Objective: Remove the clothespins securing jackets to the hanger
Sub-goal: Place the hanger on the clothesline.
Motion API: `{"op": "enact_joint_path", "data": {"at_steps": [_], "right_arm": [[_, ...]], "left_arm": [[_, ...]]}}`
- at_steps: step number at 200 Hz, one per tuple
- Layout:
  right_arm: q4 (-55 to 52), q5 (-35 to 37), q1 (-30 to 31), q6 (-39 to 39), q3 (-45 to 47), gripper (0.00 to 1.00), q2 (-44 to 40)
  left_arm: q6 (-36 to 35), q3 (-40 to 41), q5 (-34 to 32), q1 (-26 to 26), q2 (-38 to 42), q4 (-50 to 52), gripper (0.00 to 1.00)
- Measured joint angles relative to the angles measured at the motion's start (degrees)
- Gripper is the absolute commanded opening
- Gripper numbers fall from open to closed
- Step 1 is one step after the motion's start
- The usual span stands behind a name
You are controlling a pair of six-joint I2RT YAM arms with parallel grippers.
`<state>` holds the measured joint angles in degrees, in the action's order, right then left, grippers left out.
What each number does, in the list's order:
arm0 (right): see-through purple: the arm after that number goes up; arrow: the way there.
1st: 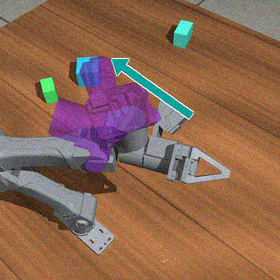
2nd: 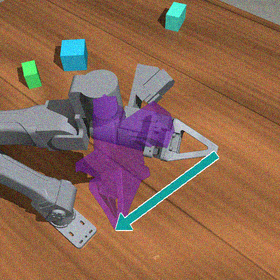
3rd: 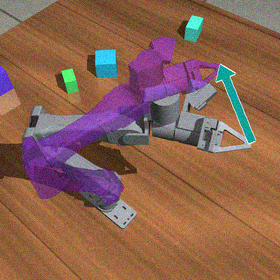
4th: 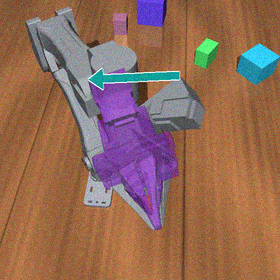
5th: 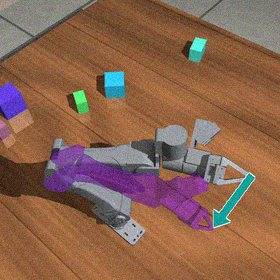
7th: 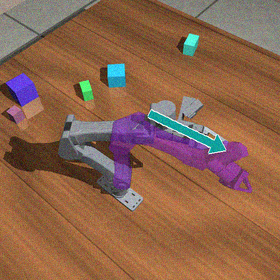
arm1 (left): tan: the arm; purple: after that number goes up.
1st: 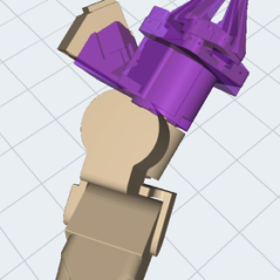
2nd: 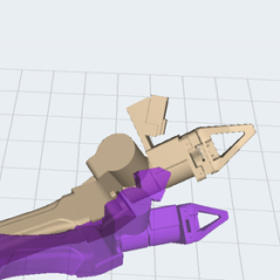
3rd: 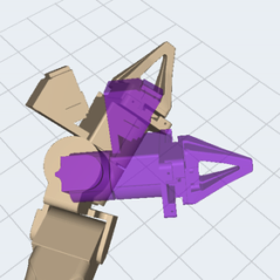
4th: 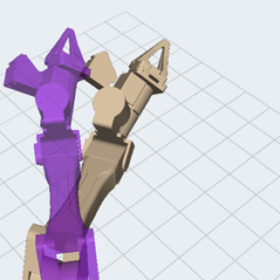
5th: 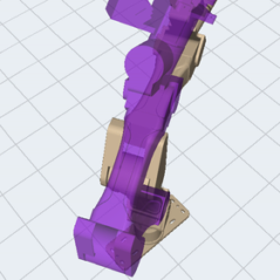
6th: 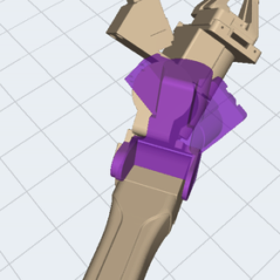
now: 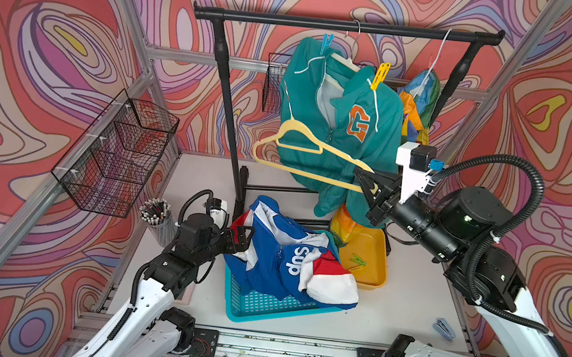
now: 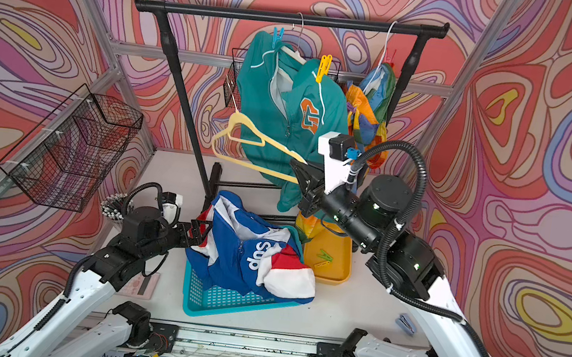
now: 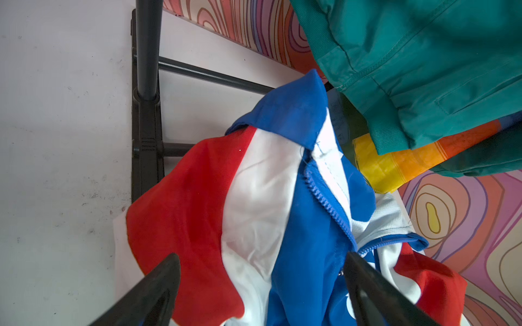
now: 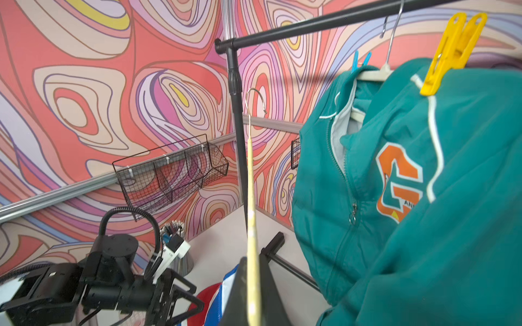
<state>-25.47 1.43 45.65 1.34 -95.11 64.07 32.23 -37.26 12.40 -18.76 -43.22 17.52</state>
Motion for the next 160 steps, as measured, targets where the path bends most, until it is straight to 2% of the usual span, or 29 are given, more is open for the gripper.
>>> {"op": "enact_joint_path", "data": {"at_steps": [61, 122, 160], "right_arm": [[10.0, 2.5, 0.8, -1.6, -0.9, 0.0, 5.8], [16.7, 10.6, 9.6, -9.8, -4.1, 0.0, 12.3], [21.1, 13.9, 11.8, -13.5, -6.5, 0.0, 14.8]], "left_arm": [[1.0, 0.9, 1.4, 0.0, 0.0, -0.7, 0.93], [1.1, 1.1, 1.9, 0.0, 0.0, -2.6, 0.93], [1.7, 1.8, 2.5, 0.0, 0.0, -3.3, 0.93]]}}
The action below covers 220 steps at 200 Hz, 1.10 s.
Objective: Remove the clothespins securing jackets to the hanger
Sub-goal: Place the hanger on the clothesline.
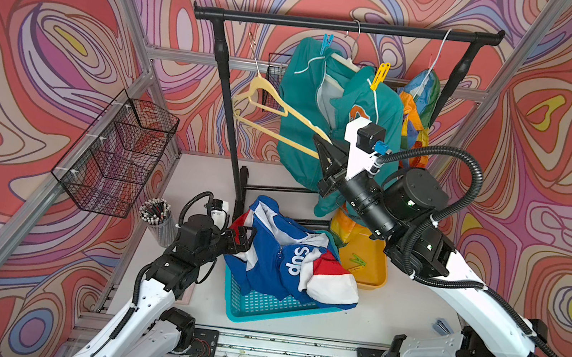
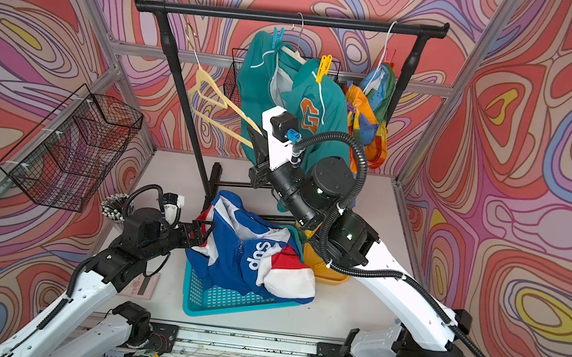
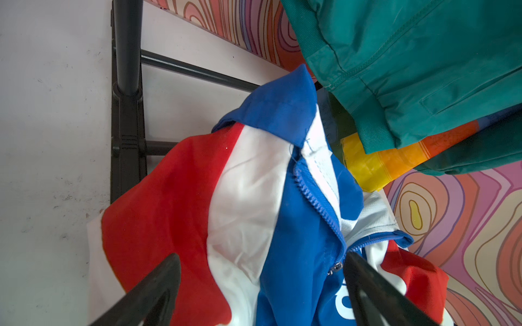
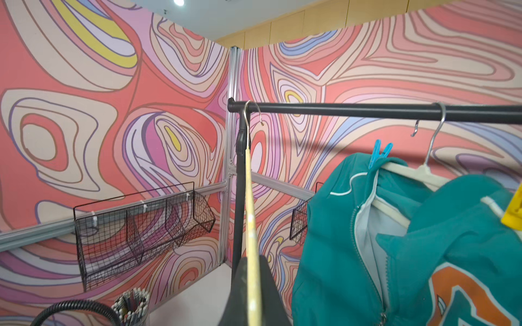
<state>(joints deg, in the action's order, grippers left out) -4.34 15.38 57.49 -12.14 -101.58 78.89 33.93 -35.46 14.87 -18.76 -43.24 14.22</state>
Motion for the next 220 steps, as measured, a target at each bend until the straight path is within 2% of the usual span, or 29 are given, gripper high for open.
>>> {"op": "enact_joint_path", "data": {"at_steps": [61, 139, 220], "right_arm": [[5.4, 4.0, 0.4, -3.6, -5.6, 0.0, 5.0], [5.0, 7.3, 0.3, -7.6, -15.6, 0.0, 13.7], [0.0, 5.5, -6.5, -2.0, -20.8, 0.0, 17.3]], "left_arm": [[0.8, 0.4, 0.5, 0.0, 0.0, -1.1, 0.92], [1.4, 0.7, 1.2, 0.0, 0.0, -2.0, 0.92], [1.7, 0.7, 1.2, 0.0, 0.7, -2.0, 0.92]]}}
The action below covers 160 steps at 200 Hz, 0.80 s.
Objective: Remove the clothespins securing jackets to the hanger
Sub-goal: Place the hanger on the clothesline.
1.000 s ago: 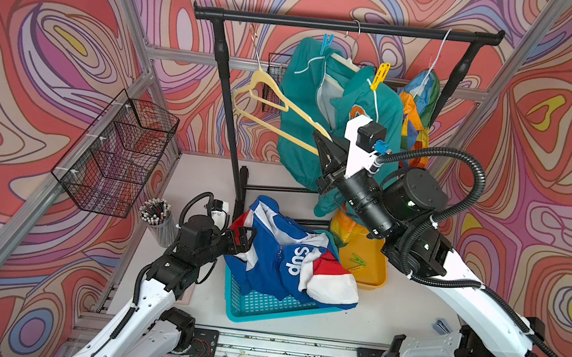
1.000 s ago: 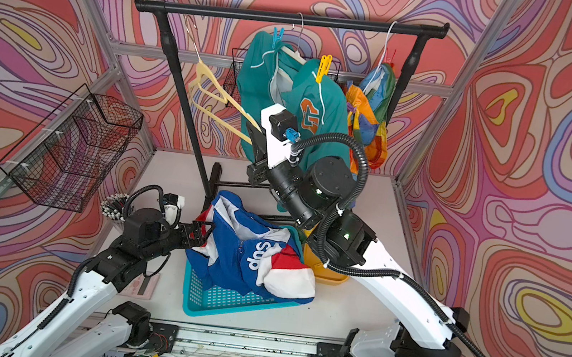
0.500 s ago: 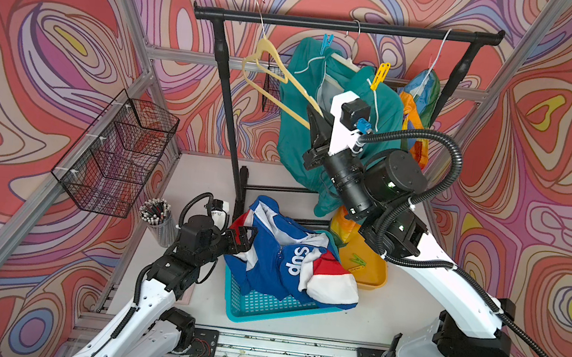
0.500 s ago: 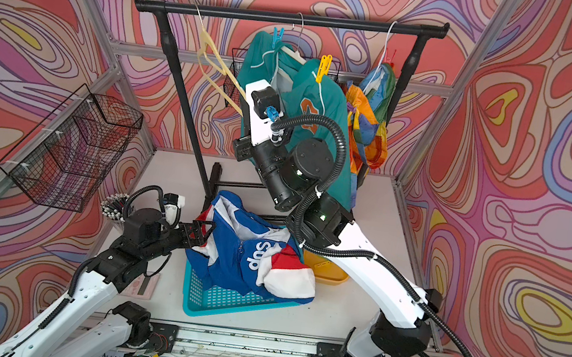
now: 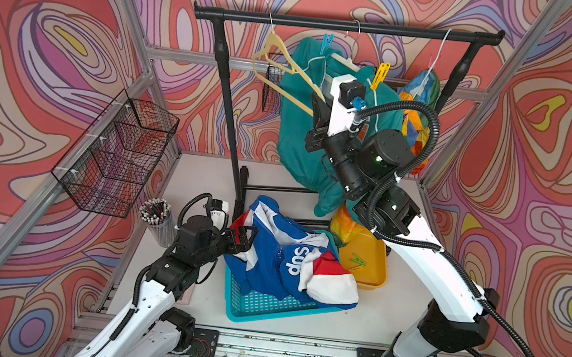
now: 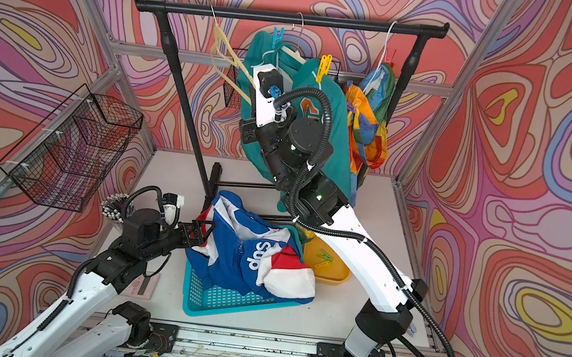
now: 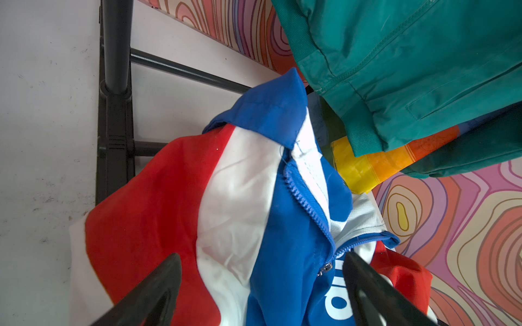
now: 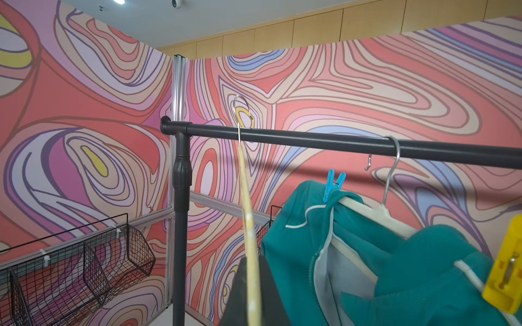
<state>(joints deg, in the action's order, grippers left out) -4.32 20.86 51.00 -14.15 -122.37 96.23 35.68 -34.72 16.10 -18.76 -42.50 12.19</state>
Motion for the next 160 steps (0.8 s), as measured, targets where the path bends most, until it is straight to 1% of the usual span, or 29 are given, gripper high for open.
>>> {"op": "enact_joint_path", "data": {"at_steps": [64, 106, 143, 152, 160], "right_arm": [[-0.4, -2.5, -0.7, 5.1, 4.6, 0.0, -1.4], [-0.5, -2.9, -0.8, 7.6, 9.0, 0.0, -3.7], [-0.5, -2.9, -0.8, 9.4, 10.3, 0.0, -5.2], [-0.6, -2.9, -0.8, 9.8, 10.3, 0.11, -5.4], [-0.7, -2.9, -0.8, 10.1, 10.6, 0.22, -5.6]], "left_arm": [[0.0, 0.0, 0.0, 0.0, 0.1, 0.0, 0.92], [0.0, 0.0, 0.0, 0.0, 0.1, 0.0, 0.92], [0.1, 0.0, 0.0, 0.0, 0.1, 0.0, 0.92], [0.1, 0.0, 0.0, 0.0, 0.1, 0.0, 0.92], [0.2, 0.0, 0.0, 0.0, 0.1, 0.0, 0.92]]}}
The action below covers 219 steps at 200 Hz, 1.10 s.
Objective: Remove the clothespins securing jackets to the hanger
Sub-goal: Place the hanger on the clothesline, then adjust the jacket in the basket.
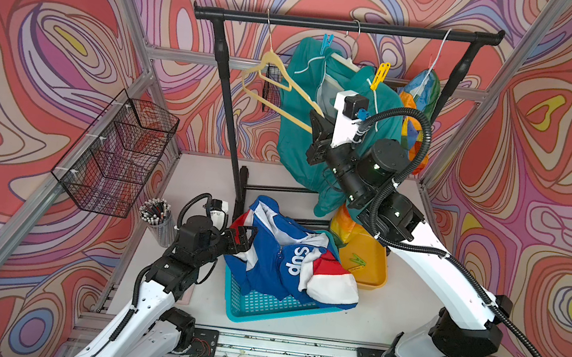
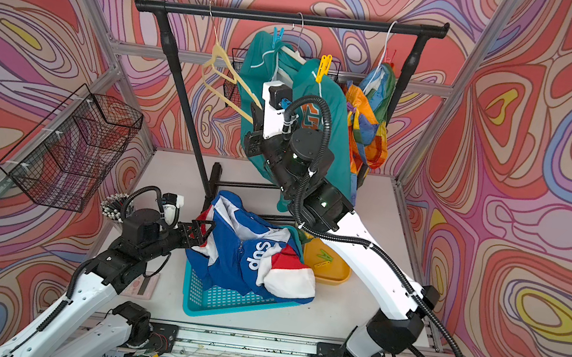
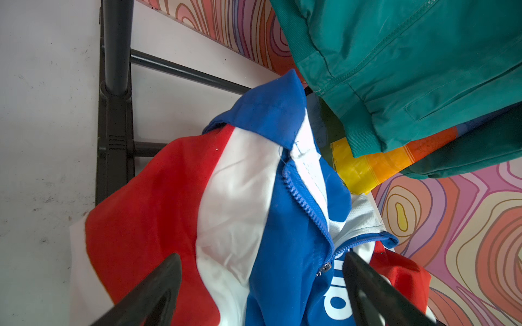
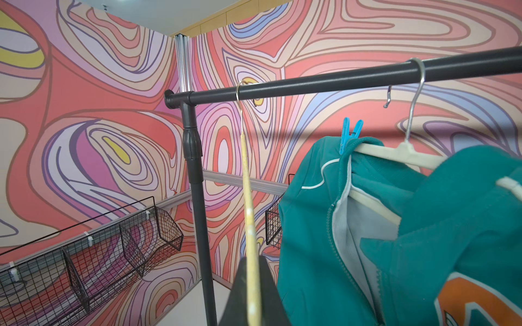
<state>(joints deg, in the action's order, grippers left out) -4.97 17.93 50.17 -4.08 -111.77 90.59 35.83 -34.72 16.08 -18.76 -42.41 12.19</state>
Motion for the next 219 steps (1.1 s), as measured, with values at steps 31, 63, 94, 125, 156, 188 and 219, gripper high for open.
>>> {"op": "enact_joint_path", "data": {"at_steps": [31, 63, 94, 125, 156, 188, 219], "right_arm": [[-1.0, -0.4, -0.3, 0.7, 2.5, 0.55, -1.8], [-2.1, -0.3, -0.3, 1.3, 11.7, 0.62, -7.2], [-4.1, -0.1, -0.3, 3.7, 22.7, 0.81, -13.9], [-6.8, 0.0, -0.3, 7.0, 31.5, 0.83, -19.1], [-10.0, 0.3, -0.3, 11.5, 40.7, 0.82, -24.5], [-13.2, 2.1, -0.3, 18.1, 52.5, 0.92, -31.1], [-17.9, 4.0, -0.3, 23.7, 59.4, 0.94, -34.3]], "left_arm": [[0.0, 0.0, -0.1, 0.0, 0.0, 0.0, 0.93], [0.0, 0.0, -0.3, 0.0, -0.1, 0.0, 0.96], [-0.3, -0.2, -0.9, 0.0, -1.4, -0.3, 1.0], [-1.3, -2.3, -1.2, 0.0, -5.4, -0.7, 1.0], [-2.2, -4.6, -1.5, 0.0, -8.9, -1.9, 1.0], [-3.1, -6.6, -1.5, 0.0, -12.7, -3.3, 1.0], [-4.3, -8.3, -1.4, 0.0, -16.4, -3.6, 1.0]]}}
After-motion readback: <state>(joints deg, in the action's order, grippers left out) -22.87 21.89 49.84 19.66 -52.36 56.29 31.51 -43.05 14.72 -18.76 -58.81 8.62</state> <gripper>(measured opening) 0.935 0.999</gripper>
